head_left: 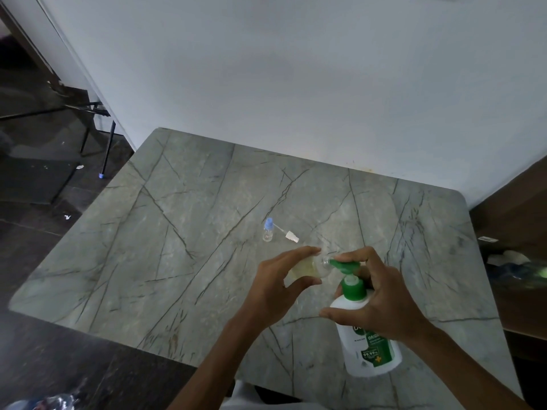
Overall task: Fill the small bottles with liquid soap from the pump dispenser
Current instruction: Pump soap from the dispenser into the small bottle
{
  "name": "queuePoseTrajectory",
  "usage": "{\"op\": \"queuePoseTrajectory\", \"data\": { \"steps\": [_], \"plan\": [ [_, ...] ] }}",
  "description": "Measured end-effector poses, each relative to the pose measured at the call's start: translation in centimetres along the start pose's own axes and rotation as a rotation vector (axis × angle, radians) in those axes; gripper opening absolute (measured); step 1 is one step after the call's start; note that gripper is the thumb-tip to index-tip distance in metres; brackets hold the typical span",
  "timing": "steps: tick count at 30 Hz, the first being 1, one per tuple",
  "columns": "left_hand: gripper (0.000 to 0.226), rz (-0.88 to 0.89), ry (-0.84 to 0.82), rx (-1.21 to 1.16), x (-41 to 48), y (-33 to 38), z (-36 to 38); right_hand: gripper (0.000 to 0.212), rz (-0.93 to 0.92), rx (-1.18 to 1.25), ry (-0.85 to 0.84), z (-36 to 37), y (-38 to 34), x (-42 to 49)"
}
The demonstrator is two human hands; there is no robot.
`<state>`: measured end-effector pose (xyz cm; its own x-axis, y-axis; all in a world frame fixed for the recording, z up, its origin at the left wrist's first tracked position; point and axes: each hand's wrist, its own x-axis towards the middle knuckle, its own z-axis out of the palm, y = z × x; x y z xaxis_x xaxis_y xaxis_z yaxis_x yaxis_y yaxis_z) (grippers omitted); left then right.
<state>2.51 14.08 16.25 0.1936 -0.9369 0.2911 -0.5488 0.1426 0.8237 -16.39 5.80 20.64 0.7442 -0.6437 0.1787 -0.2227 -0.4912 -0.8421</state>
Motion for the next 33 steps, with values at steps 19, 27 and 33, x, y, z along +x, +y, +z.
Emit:
{"op": "queuePoseTrajectory", "data": {
  "steps": [19,27,33],
  "plan": [
    [0.050,0.031,0.005,0.002,0.33,0.49,-0.20,0.071,-0.012,0.002,0.046,0.00,-0.23,0.06],
    [0.049,0.035,-0.012,0.005,0.19,0.06,-0.08,0.064,-0.010,0.002,0.052,-0.02,-0.05,0.13],
    [0.049,0.051,0.016,0.020,0.42,0.06,-0.15,0.075,0.005,0.004,0.024,-0.04,-0.01,-0.09]
  ]
}}
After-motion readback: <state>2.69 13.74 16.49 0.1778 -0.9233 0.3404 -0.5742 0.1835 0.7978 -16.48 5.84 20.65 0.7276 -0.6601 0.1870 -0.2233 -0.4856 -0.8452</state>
